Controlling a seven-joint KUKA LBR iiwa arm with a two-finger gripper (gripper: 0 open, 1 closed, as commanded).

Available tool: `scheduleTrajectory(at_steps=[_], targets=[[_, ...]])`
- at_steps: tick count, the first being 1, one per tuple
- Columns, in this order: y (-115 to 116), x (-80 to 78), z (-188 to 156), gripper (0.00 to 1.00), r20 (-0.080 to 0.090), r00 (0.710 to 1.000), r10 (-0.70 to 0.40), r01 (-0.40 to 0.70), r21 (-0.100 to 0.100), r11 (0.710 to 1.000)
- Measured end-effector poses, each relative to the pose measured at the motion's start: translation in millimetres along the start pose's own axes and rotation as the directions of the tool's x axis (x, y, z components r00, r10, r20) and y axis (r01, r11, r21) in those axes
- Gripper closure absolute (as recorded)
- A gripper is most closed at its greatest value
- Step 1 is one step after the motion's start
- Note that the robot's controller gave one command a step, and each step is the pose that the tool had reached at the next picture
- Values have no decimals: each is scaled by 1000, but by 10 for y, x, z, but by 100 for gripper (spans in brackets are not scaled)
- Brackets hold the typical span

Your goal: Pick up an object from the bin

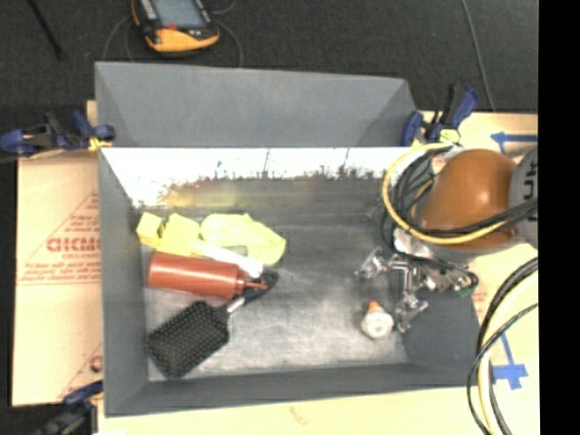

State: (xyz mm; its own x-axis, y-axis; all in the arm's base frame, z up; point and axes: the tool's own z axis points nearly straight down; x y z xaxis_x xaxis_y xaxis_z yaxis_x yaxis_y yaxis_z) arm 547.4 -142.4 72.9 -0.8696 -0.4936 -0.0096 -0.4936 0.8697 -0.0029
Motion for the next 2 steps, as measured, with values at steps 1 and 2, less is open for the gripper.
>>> scheduleTrajectory(at_steps=[1,2], targets=[[620,335,-6,100,-4,965,-263,263,0,965],[620,334,-6,100,-4,965,-263,263,0,965]])
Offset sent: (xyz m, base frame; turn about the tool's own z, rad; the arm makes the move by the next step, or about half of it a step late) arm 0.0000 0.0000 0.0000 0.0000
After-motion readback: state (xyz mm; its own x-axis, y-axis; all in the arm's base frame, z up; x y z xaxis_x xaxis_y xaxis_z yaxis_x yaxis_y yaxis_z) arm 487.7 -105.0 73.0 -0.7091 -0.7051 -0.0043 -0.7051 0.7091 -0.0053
